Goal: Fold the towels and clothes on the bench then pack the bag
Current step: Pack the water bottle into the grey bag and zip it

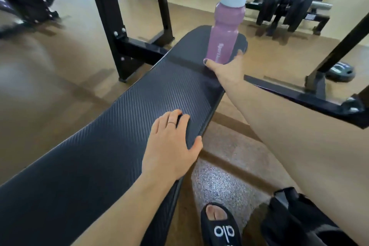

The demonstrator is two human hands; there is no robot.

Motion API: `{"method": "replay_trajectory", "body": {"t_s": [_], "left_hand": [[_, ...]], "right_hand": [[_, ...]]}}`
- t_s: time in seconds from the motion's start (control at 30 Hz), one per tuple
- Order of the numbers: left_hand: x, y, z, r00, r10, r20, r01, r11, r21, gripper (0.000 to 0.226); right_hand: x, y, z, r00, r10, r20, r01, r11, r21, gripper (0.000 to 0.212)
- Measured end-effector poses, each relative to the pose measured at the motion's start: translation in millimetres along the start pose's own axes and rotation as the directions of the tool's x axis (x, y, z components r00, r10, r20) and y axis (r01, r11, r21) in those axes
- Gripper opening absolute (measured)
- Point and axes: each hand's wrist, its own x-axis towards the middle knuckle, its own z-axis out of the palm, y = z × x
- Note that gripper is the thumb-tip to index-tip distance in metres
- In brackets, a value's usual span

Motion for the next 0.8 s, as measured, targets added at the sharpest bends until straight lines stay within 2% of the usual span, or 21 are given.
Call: {"method": "replay_trajectory", "body": {"t_s": [0.1, 0.2, 0.23, 0.4, 0.53, 0.6, 0.67, 0.73, 0.8], "left_hand": [[0, -3, 6, 1.000, 0.007, -0.030, -0.007, 1.000, -0.018, 0.063], [0, -3, 6, 0.999, 0.015, -0.049, -0.016, 1.000, -0.018, 0.062], [0, -3, 5, 0.999, 0.018, -0.044, -0.019, 1.000, -0.019, 0.062], [4, 1, -1, 0.999, -0.022, 0.023, 0.022, 1.000, -0.004, 0.067], [3, 9, -29, 0.965, -0.084, 0.250, 0.122, 0.983, -0.138, 0.080], [-8, 18, -56, 0.944, -0.117, 0.310, 0.221, 0.919, -0.326, 0.088], [-30, 32, -84, 0.948, -0.115, 0.298, 0.268, 0.794, -0.546, 0.094], [-57, 53, -113, 0.963, -0.075, 0.257, 0.245, 0.638, -0.730, 0.100], [-84, 78, -145, 0.985, -0.039, 0.167, 0.159, 0.567, -0.808, 0.104]], "right_hand": [[23, 9, 15, 0.997, -0.026, -0.079, 0.027, 0.999, 0.022, 0.116], [25, 4, 16, 0.993, -0.040, -0.113, 0.036, 0.999, -0.040, 0.074], [23, 3, 15, 0.992, -0.052, -0.118, 0.044, 0.997, -0.069, 0.069], [-28, -3, -1, 0.998, -0.051, -0.023, 0.049, 0.995, -0.089, 0.067], [-111, 4, -44, 0.980, -0.134, 0.147, 0.148, 0.985, -0.088, 0.066], [-154, 5, -70, 0.962, -0.165, 0.217, 0.181, 0.982, -0.056, 0.068], [-199, -1, -99, 0.937, -0.196, 0.289, 0.195, 0.980, 0.030, 0.069], [-239, -4, -127, 0.911, -0.195, 0.364, 0.156, 0.978, 0.136, 0.073], [-278, -11, -158, 0.884, -0.244, 0.399, 0.176, 0.964, 0.200, 0.073]]}}
